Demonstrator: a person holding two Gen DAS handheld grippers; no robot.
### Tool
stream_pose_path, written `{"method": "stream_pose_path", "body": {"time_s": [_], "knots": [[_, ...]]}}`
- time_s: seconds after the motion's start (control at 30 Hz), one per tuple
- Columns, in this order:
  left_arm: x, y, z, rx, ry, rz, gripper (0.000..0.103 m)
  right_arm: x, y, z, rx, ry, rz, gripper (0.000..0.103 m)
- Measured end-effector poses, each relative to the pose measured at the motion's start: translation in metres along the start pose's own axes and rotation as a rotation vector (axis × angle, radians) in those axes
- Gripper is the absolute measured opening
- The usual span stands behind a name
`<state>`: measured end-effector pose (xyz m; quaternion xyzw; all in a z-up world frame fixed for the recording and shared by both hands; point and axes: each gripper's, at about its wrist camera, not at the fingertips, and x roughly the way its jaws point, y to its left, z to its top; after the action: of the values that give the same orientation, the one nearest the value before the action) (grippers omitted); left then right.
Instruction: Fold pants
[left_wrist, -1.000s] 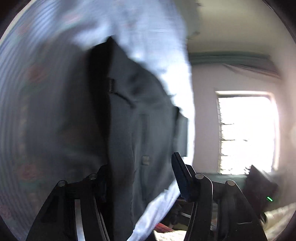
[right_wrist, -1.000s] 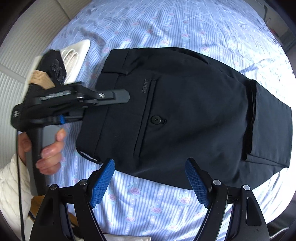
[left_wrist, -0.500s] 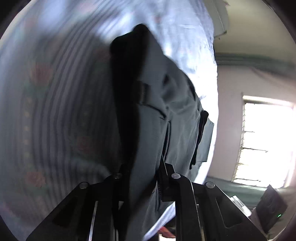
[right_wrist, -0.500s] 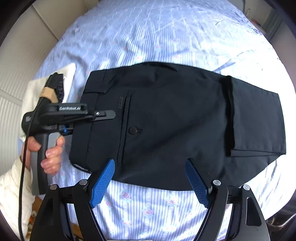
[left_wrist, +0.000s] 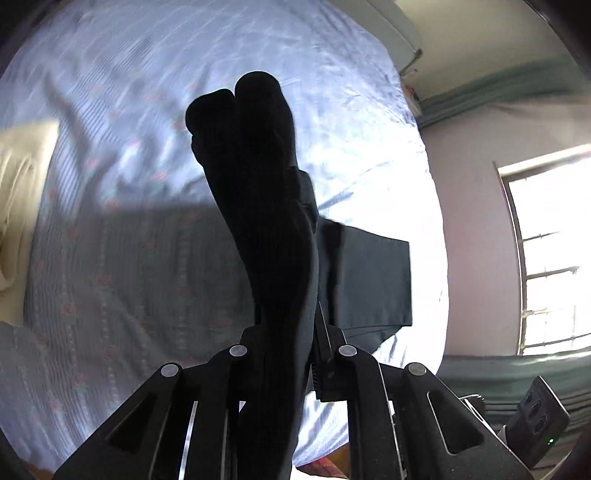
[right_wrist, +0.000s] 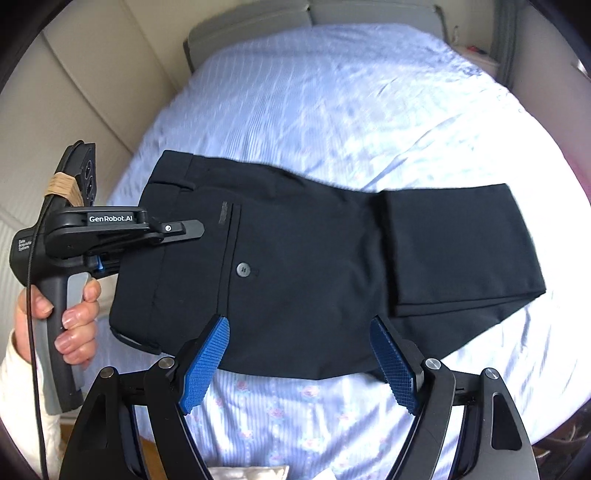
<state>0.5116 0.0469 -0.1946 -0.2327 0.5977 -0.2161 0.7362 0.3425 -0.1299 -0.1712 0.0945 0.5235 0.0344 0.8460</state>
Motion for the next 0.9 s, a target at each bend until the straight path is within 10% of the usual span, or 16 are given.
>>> {"method": "stream_pose_path", "body": {"time_s": [0.4, 0.9], "knots": [[0.05, -0.157, -0.028, 0.072, -0.061, 0.301, 0.016, -0.09, -0.165, 0.008, 0.069, -0.15, 0.073, 0.079], [0.246, -0.272, -0.039, -0.012, 0.066, 0.498, 0.016, -0.088, -0.359, 0.04, 0.156, -0.129, 0.022, 0.08]]}}
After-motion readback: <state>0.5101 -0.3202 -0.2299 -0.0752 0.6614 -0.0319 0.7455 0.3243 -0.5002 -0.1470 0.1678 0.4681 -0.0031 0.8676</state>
